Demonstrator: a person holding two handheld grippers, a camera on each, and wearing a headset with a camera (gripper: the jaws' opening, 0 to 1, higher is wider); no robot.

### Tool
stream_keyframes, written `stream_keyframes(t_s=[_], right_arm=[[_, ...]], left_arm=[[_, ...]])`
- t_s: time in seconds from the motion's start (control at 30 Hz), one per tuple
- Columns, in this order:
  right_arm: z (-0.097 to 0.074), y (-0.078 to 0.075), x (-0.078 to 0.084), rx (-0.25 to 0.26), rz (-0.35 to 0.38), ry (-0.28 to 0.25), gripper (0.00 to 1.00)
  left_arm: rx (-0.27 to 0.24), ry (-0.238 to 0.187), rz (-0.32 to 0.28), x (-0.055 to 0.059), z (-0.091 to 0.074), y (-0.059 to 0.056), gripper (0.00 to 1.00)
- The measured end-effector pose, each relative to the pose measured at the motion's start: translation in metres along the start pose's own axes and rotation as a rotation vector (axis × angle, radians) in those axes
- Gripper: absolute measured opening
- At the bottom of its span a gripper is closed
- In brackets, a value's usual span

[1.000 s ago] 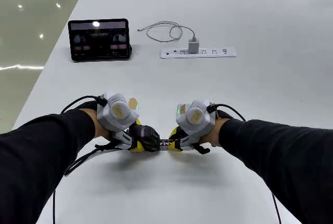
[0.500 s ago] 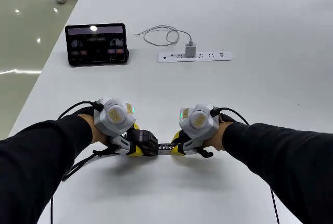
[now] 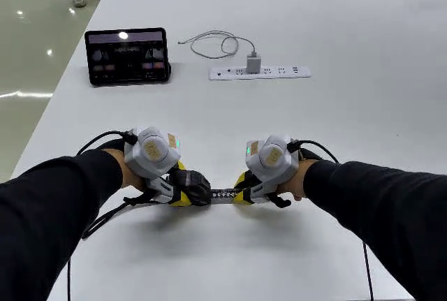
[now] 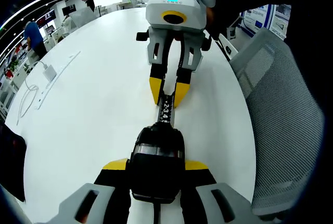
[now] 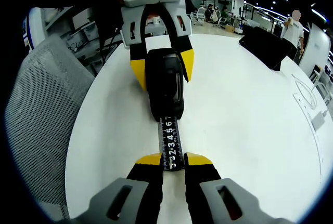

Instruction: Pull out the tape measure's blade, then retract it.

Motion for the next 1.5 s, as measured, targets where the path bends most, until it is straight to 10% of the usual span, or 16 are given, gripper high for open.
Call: stream_keyframes(t_s=[1.5], right_arm=[[-0.030, 0.001, 0.031, 0.015, 0.032, 0.044, 0.10]], left_arm=[[-0.020, -0.001, -0.010, -0.002, -0.001, -0.005, 0.33]])
Point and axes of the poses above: the centre of the closed fingertips' face, and the gripper's own axes: z roughly forward along the fingers, y roughly to its left, x roughly out of its underside, the point moved 10 cm from there along -z, roughly backward along the fingers, and after that the axes turned 4 degrees about -x, right-handed, at the moved point
